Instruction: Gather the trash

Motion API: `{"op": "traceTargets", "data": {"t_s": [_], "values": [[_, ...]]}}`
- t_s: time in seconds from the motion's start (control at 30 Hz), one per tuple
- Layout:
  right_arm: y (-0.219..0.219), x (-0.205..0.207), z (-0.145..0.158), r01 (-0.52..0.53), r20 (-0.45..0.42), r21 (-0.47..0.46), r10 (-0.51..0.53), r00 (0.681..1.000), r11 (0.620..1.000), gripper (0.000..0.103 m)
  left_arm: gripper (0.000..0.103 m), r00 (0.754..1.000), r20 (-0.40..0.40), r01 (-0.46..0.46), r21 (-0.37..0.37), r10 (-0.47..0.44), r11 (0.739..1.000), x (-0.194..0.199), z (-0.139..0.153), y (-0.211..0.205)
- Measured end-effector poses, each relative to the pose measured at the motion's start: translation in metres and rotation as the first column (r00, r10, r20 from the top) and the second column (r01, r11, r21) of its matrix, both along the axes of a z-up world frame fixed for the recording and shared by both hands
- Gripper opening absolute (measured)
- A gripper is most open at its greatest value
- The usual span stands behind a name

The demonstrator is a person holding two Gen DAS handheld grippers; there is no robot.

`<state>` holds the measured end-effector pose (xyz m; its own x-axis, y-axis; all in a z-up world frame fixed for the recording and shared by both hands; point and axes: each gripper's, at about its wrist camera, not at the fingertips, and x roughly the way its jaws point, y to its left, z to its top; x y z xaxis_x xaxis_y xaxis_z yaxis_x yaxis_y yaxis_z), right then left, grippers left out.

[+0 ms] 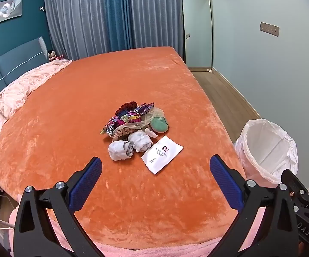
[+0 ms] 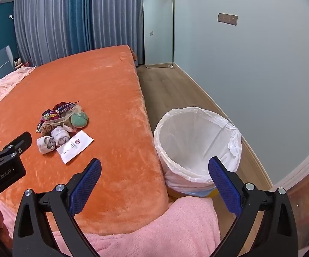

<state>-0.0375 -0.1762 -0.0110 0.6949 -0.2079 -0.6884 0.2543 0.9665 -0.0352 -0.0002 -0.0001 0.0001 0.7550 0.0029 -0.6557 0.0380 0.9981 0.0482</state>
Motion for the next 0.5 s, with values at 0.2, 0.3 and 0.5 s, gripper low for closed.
{"op": "traceTargets", "data": {"t_s": [0.2,0.3,0.5], "values": [[-0.0003,-0.0001,0.001,0.001,-0.001,0.0,-0.001,1.0,1.0,0.096,0.096,1.0,0.0,0.0,0.006,0.0,1.0,-0.0001,0.0,-0.0005],[-0.0014,-0.0001,0.0007,0.0,0.0,0.005,0.0,1.0,1.0,0.096,0.096,1.0,-0.002,0.002,0.001,-0.002,1.0,0.0001,-0.0001,-0.0003],[-0.0016,0.0006,0.0021,-0.001,0.001,0.004,0.001,1.0,1.0,0.096,0.096,1.0,-0.002,0.003,0.001,-0.003,1.0,0.0003,0.0,-0.0004]]}}
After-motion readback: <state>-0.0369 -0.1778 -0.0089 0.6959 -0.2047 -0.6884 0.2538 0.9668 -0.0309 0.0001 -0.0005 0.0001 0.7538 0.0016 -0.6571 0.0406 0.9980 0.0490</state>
